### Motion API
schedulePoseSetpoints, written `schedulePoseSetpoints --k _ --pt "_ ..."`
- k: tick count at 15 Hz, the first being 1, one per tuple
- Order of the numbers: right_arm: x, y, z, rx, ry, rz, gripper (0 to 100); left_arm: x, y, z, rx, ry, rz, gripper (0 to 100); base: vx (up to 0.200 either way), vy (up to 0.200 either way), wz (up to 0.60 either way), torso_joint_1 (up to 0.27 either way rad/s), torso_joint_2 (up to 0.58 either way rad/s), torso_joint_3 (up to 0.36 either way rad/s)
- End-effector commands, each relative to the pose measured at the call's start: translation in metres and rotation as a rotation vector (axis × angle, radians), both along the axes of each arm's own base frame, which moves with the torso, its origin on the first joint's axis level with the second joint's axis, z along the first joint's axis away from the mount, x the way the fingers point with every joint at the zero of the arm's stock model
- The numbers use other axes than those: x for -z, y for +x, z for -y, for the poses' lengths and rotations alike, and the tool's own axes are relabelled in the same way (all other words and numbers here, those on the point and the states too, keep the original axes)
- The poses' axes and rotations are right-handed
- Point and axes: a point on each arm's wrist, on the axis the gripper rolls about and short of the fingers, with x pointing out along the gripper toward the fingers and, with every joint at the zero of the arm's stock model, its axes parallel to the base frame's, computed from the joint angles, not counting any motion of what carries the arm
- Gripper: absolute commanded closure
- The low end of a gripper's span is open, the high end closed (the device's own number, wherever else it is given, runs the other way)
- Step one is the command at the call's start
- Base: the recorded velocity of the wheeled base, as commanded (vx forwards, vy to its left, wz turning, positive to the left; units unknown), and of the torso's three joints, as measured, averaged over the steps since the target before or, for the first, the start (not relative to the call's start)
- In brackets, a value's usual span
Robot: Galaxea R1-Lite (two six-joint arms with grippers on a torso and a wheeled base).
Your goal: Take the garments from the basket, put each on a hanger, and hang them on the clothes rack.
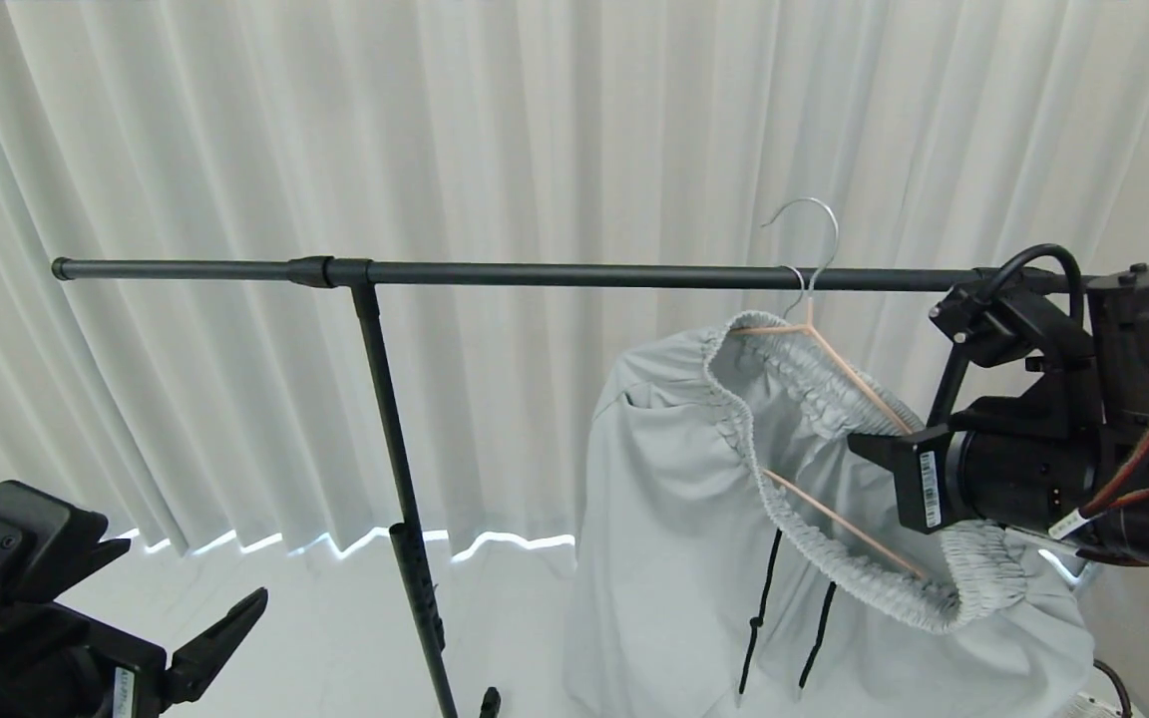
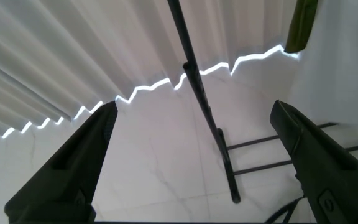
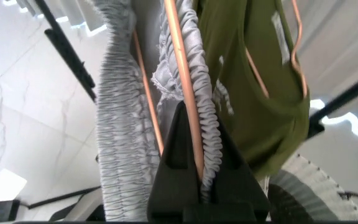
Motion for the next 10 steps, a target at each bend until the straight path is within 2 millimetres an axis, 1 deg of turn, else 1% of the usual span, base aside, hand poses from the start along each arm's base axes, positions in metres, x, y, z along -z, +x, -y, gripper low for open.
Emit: schedulePoseSetpoints --k 1,5,7,10 --pt "0.000 -0.002 -0.002 -0.012 -0.001 -0.002 100 0.000 0.000 0.000 0.000 0.001 0.001 0 0.200 0.000 0.00 -0.002 -0.01 0.002" --pt "0.007 -0.001 -0.012 -0.040 -0.017 -0.021 100 0.001 0.000 0.000 0.002 0.002 -0.002 0 0.200 0.000 0.00 0.005 0.00 0.004" --pt "0.012 0.007 -0.020 -0.042 -0.033 -0.038 100 0.001 -0.002 0.003 0.029 -0.002 0.000 0 0.000 0.000 0.00 0.000 0.00 0.000" --pt "0.023 0.021 -0.028 -0.026 -0.060 -0.069 100 0.002 -0.007 0.012 0.116 -0.005 0.005 0 0.000 0.000 0.00 0.000 0.00 0.000"
